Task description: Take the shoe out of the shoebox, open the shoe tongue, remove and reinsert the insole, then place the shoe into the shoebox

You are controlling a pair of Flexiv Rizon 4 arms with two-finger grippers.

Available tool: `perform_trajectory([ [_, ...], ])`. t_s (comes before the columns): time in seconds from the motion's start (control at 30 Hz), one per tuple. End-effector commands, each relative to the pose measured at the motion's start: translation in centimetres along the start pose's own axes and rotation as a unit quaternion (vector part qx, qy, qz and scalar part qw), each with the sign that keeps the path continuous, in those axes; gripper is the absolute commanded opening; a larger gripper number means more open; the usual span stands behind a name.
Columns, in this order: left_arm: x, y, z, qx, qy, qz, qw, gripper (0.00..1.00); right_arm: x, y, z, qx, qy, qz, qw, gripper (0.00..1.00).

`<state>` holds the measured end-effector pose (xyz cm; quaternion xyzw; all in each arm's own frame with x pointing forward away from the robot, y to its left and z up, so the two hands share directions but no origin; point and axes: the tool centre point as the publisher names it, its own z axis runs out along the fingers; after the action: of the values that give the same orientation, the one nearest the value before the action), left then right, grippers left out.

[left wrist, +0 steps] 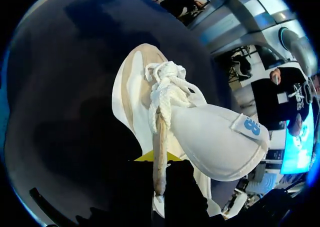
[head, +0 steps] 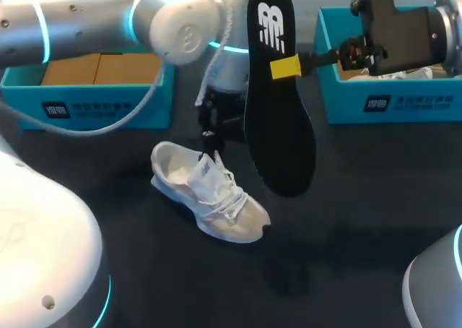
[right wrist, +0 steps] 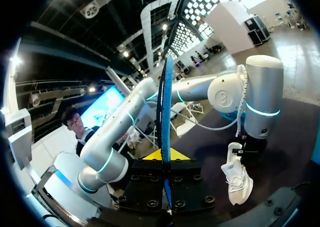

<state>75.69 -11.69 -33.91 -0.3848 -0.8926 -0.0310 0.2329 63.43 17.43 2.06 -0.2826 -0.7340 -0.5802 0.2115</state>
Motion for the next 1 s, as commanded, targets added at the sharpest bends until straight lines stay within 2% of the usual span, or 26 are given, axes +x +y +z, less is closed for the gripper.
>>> perform_trajectory([
  [0.03, -0.1, -0.3, -1.7, -0.032, 0.062, 0.077, 0.995, 0.00, -0.2, 0.4, 0.4, 0.003, 0.000, 0.001, 1.000, 0.00],
  [0.17, -0.4, -0.3, -2.5, -0.011, 0.082, 0.110, 0.990, 0.00, -0.2, 0.4, 0.4, 0.003, 0.000, 0.001, 1.000, 0.00],
  [0.8, -0.4, -0.3, -2.5, -0.011, 0.082, 0.110, 0.990, 0.00, -0.2, 0.4, 0.4, 0.003, 0.000, 0.001, 1.000, 0.00],
  [0.83, -0.5, -0.4, -2.5, -0.028, 0.085, 0.121, 0.989, 0.00, -0.2, 0.4, 0.4, 0.003, 0.000, 0.001, 1.000, 0.00],
  [1.0, -1.2, 0.1, -3.3, -0.055, 0.082, 0.150, 0.984, 0.00, -0.2, 0.4, 0.4, 0.003, 0.000, 0.001, 1.000, 0.00],
])
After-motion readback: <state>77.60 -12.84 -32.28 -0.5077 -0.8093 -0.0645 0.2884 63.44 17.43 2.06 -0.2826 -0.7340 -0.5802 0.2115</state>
